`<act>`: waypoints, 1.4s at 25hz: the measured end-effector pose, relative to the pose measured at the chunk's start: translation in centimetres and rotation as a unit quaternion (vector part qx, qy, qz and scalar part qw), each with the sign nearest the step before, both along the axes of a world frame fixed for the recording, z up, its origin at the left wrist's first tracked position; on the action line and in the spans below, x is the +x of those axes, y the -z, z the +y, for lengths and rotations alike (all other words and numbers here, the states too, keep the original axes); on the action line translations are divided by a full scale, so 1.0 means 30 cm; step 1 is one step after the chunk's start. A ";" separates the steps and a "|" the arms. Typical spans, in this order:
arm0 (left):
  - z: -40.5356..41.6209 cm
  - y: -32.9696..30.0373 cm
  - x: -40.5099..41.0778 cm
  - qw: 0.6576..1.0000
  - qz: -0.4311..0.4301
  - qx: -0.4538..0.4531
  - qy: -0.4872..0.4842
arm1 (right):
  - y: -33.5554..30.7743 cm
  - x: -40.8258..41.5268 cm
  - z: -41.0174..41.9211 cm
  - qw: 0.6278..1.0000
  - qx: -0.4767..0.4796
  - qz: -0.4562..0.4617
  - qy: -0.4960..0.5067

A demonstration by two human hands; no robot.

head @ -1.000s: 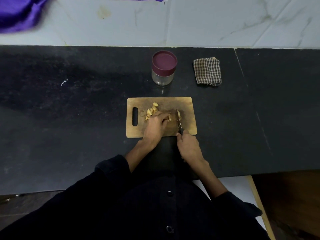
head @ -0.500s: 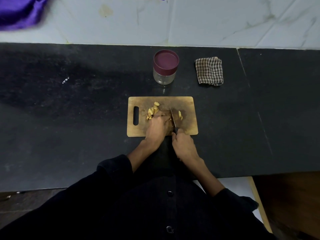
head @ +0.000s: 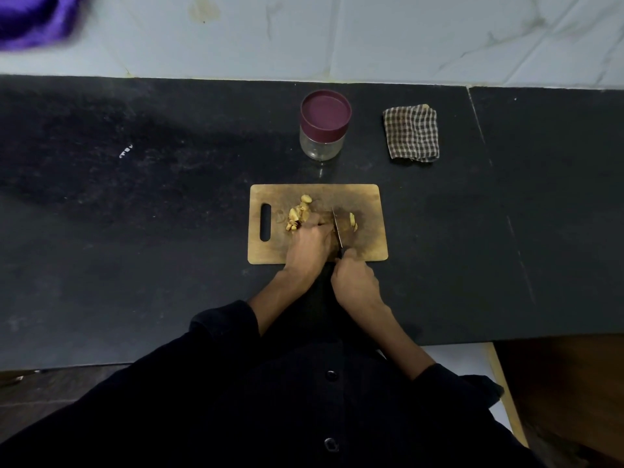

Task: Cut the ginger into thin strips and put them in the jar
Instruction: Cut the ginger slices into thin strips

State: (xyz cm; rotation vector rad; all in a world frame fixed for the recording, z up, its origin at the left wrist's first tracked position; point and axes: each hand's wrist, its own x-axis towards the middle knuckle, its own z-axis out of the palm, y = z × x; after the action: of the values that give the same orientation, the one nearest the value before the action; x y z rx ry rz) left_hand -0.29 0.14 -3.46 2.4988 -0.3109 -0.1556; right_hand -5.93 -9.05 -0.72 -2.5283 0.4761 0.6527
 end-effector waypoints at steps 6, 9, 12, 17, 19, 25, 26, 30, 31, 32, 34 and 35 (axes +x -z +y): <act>-0.003 -0.001 0.004 1.000 0.004 0.016 0.004 | -0.008 0.012 -0.004 1.000 0.008 0.028 0.006; -0.007 -0.006 0.006 1.000 0.004 0.029 0.011 | 0.003 0.001 -0.017 0.998 0.047 0.004 0.033; -0.003 -0.007 0.006 0.999 -0.005 0.040 0.011 | 0.001 -0.009 -0.016 0.995 0.076 -0.003 0.061; 0.000 0.000 0.010 1.000 -0.003 0.014 -0.004 | -0.026 -0.010 -0.054 0.994 0.069 -0.022 0.084; 0.008 -0.009 0.008 1.000 -0.002 -0.019 -0.017 | -0.029 -0.014 -0.053 0.995 0.065 -0.030 0.070; 0.022 -0.027 -0.016 0.994 -0.010 -0.080 -0.073 | -0.030 -0.027 -0.012 0.998 0.054 -0.015 -0.004; 0.022 -0.026 -0.016 0.994 -0.008 -0.080 -0.074 | -0.028 -0.027 -0.015 0.999 0.047 -0.017 -0.013; 0.017 -0.023 -0.013 0.995 0.003 -0.070 -0.065 | -0.027 -0.016 -0.070 0.999 0.024 -0.027 0.012; 0.015 -0.022 -0.012 0.996 0.005 -0.067 -0.063 | -0.029 -0.013 -0.087 0.999 0.020 -0.026 0.024; 0.015 -0.023 -0.012 0.996 0.006 -0.064 -0.063 | -0.030 -0.011 -0.102 0.999 0.016 -0.026 0.031; 0.016 -0.027 -0.013 0.996 0.001 -0.061 -0.059 | -0.032 -0.013 -0.122 0.999 0.007 -0.032 0.033; 0.017 -0.031 -0.013 0.997 0.000 -0.063 -0.054 | -0.033 -0.017 -0.127 0.999 0.003 -0.038 0.029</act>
State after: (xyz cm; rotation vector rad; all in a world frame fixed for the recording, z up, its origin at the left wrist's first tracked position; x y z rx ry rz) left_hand -0.69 0.64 -2.52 2.3842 -0.1784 -0.0901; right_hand -6.45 -12.86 0.28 -2.5126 0.5180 0.5321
